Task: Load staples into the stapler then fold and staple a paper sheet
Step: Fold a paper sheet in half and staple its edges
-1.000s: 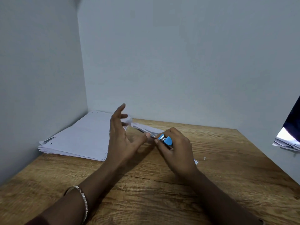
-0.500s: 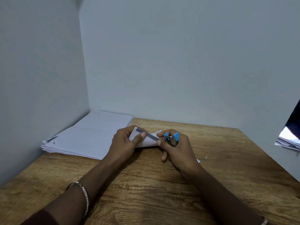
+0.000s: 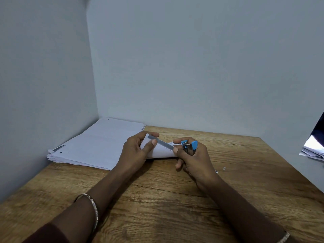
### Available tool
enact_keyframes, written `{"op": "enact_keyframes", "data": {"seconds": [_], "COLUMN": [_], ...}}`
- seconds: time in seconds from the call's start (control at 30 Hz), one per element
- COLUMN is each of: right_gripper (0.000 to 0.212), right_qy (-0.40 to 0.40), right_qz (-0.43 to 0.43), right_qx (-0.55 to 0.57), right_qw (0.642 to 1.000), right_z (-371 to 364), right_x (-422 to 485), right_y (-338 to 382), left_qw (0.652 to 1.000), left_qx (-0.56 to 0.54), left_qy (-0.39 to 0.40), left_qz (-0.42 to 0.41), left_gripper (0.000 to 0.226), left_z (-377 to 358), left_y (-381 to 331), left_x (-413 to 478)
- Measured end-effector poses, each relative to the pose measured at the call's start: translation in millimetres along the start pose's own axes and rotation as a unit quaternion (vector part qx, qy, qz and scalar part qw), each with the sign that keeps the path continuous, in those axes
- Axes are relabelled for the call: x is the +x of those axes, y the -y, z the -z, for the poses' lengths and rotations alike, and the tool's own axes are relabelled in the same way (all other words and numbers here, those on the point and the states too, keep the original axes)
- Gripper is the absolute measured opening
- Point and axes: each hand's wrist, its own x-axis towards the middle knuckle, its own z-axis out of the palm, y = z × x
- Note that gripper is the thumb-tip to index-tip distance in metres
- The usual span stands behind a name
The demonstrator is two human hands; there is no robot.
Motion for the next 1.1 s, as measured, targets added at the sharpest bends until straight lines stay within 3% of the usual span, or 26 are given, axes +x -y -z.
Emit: {"op": "enact_keyframes", "data": {"seconds": [0.17,0.3,0.4,0.6,0.73,0.83,0.9,1.0,1.1], "right_gripper": [0.012,0.011,0.029,0.042,0.028,0.039,0.047,0.044,0.037], "right_qy": [-0.005,-0.068,-0.132,-0.144,-0.098,-0.009,-0.009,-0.076,-0.101], "right_qz": [0.025,0.08,0.092,-0.025,-0.088,-0.11,-0.083,-0.011,-0.005], "right_qx": [-0.026,-0.107,-0.15,-0.023,-0.03,-0.038,-0.127,-0.376,-0.483], "right_qw": [0.999,0.989,0.975,0.989,0.991,0.993,0.988,0.923,0.87], "right_z": [1,-2,0,25,40,33,23,6,-4], "right_x": [0,-7,-14,-25,-36,-49,-48,-42,-43], "right_y": [3,12,26,53,46,36,33,34,31], "left_qw": [0.996,0.978,0.949,0.893,0.855,0.842,0.835,0.817,0.774], "left_qx": [0.086,0.165,0.225,0.286,0.315,0.339,0.373,0.426,0.483], "left_qy": [0.006,-0.048,-0.106,-0.186,-0.218,-0.189,-0.149,-0.086,-0.045], "left_qz": [-0.017,-0.121,-0.195,-0.293,-0.35,-0.373,-0.376,-0.38,-0.408], "left_gripper": [0.015,0.018,0.029,0.029,0.024,0.046,0.026,0.035,0.036], "left_z": [3,7,8,-2,-6,-6,-8,-11,-14], "left_y": [-6,-17,-25,-36,-40,-45,-44,-46,-49], "left_x": [-5,-12,-19,-34,-37,-41,-43,-46,-48]}}
